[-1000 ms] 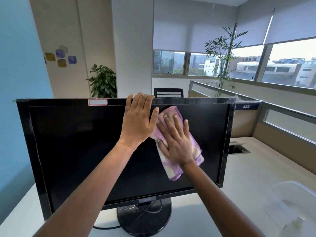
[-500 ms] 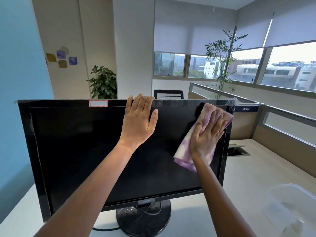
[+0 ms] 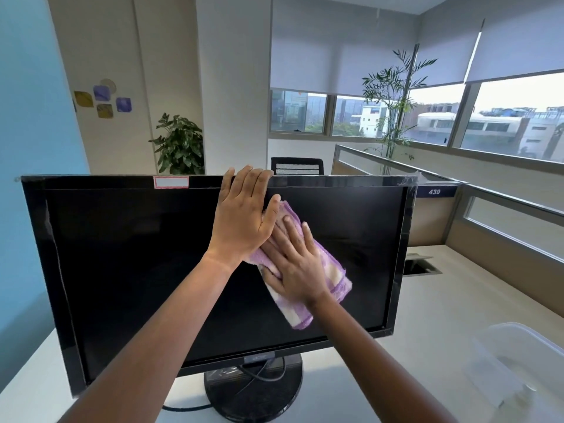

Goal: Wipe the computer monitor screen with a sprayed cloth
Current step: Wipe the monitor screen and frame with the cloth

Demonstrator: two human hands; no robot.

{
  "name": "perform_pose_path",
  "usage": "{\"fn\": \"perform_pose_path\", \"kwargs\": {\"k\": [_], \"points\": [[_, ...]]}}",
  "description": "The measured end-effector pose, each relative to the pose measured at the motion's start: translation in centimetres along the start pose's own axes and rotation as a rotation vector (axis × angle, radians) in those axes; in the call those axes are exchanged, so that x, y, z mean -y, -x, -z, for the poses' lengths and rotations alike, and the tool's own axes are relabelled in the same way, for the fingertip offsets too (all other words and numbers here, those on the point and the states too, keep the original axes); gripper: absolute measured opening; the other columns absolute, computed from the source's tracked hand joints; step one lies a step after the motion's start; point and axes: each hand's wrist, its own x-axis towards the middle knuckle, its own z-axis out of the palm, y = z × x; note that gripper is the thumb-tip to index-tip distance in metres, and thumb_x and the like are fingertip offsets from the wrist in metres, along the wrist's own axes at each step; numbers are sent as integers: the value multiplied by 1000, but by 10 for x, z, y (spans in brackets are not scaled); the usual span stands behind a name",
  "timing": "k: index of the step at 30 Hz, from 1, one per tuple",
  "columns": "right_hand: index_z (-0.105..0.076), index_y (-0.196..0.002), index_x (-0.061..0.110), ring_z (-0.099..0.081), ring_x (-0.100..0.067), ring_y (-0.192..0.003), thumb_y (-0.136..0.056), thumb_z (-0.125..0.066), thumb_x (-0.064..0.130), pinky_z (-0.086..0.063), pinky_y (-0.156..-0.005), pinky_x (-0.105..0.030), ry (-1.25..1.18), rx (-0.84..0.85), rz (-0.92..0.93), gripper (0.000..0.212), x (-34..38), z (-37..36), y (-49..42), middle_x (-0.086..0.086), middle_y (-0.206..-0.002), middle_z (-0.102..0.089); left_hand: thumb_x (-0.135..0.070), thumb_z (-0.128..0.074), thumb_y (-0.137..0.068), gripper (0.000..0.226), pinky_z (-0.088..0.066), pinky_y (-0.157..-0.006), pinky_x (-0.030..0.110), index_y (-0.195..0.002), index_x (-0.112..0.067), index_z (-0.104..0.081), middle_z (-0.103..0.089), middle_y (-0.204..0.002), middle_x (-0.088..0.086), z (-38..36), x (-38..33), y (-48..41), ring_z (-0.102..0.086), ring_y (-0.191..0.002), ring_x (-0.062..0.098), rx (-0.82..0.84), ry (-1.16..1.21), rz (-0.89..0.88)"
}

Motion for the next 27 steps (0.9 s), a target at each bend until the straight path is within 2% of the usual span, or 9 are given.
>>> {"fn": "perform_pose_path", "kwargs": {"k": [2, 5, 9, 12, 17, 19, 22, 25, 27], "points": [[-28, -139, 25, -20, -21, -138, -93, -30, 46, -13, -115, -48, 18, 9, 47, 51, -21, 4, 6, -1, -142, -34, -42, -12, -88, 64, -13, -118, 42, -132, -7, -43, -50, -136, 12, 0, 0, 0, -37, -134, 27, 12, -4, -2], [-34, -137, 25, -27, -24, -136, -88, -39, 43, -13, -115, -47, 65, -10, -77, 53, -49, 9, 21, -2, -141, -36, -42, -11, -88, 65, -13, -119, 42, -133, -6, -42, -50, -136, 11, 1, 1, 0, -36, -134, 27, 18, -3, -5], [-32, -140, 16, -22, -33, -138, -86, -37, 37, -13, -115, -49, 45, -36, -484, 58, -74, 13, 47, -12, -145, -31, -43, -9, -88, 66, -11, -119, 41, -134, -8, -40, -49, -137, 9, 2, 3, -1, -35, -135, 26, 31, -1, -21], [-17, -143, 15, -15, -36, -141, -89, -31, 35, -15, -115, -54, -91, -89, -838, 60, -65, 12, 58, -13, -151, -18, -43, -7, -87, 67, -8, -119, 40, -135, -8, -38, -47, -139, 9, 2, 3, -1, -32, -137, 25, 33, 6, -29], [-18, -145, 13, -9, -29, -145, -89, -20, 43, -10, -117, -43, -272, -262, -1310, 64, -27, 8, 45, -12, -156, -17, -44, -6, -87, 68, -8, -119, 37, -138, -10, -35, -44, -143, 8, 7, 6, 1, -29, -139, 23, 46, 0, -51], [-19, -145, 12, -8, -30, -145, -88, -19, 44, -8, -116, -41, -315, -313, -1423, 65, -9, 7, 33, -12, -156, -16, -44, -10, -91, 63, -8, -119, 36, -140, -11, -32, -41, -146, 8, 10, 11, 1, -27, -141, 23, 70, -27, -76], [-11, -145, 14, -2, -30, -145, -90, -19, 42, -6, -116, -44, -332, -283, -1417, 61, 21, 2, 16, -14, -156, -10, -44, -12, -93, 62, -9, -119, 38, -142, -12, -29, -37, -149, 8, 18, 21, 5, -24, -142, 23, 80, -60, -97], [-4, -142, 15, 0, -30, -143, -90, -19, 41, -9, -115, -51, -340, -219, -1291, 60, 56, -4, -3, -11, -154, -4, -44, -10, -89, 66, -13, -118, 42, -141, -9, -30, -36, -149, 11, 29, 41, 19, -26, -141, 25, 56, -90, -72], [-5, -145, 13, -2, -33, -143, -92, -22, 38, -12, -115, -54, -315, -166, -1163, 60, 80, -8, -13, -10, -153, -3, -42, -14, -90, 64, -17, -117, 45, -142, -8, -30, -34, -150, 12, 35, 57, 29, -25, -141, 27, 39, -115, -45]]}}
